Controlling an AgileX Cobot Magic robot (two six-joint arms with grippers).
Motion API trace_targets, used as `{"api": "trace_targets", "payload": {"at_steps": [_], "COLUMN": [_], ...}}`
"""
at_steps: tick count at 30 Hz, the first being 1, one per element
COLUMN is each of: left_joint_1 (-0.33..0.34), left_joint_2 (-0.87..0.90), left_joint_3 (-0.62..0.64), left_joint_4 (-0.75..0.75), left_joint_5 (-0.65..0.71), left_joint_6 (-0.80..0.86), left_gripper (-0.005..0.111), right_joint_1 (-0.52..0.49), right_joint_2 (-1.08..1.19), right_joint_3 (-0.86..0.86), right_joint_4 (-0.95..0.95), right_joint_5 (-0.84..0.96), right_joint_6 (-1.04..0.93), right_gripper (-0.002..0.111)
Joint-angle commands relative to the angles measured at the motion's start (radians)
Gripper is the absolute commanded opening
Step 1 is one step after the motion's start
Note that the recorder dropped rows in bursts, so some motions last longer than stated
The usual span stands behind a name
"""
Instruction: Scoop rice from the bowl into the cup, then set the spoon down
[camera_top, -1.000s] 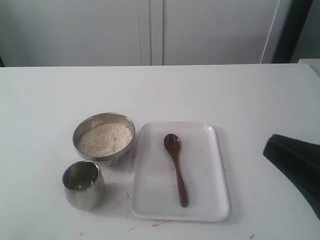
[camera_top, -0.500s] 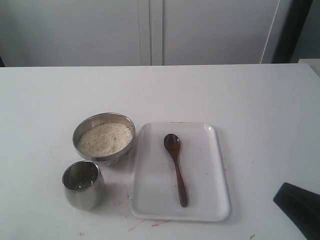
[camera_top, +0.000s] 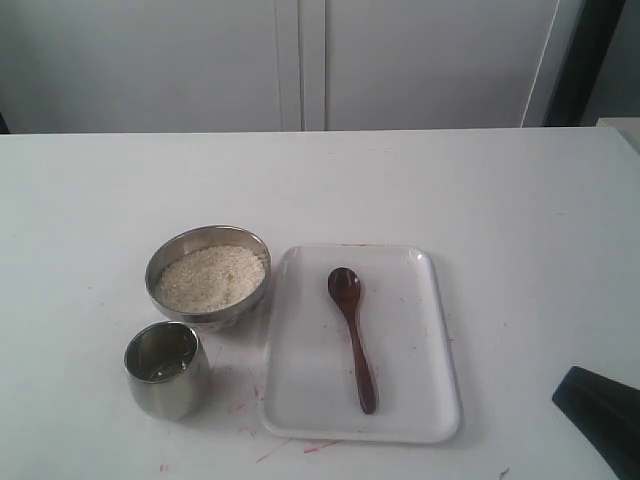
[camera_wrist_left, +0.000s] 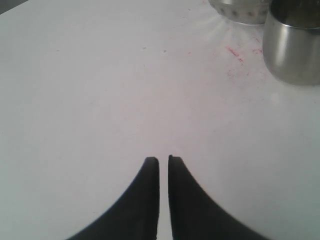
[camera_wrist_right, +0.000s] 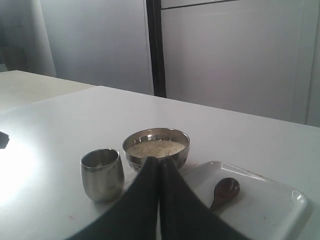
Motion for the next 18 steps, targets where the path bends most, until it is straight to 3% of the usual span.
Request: {"api": "trace_targets", "payload": {"at_steps": [1, 18], "left_joint_1": [-0.004, -0.004], "left_joint_2": [0.007, 0.007], "left_joint_3": [0.009, 0.009], "left_joint_4": [-0.006, -0.006], "left_joint_5": [0.048, 0.048], "left_joint_6": [-0.006, -0.006], "left_gripper": [0.014, 0.014], "right_joint_1": [-0.005, -0.005], "right_joint_2": [-0.004, -0.004], "right_joint_3": [0.005, 0.005], "right_joint_4": [-0.003, -0.003], "right_joint_5": [0.004, 0.036], "right_joint_6": [0.001, 0.001], "right_gripper": [0.0, 0.0]}}
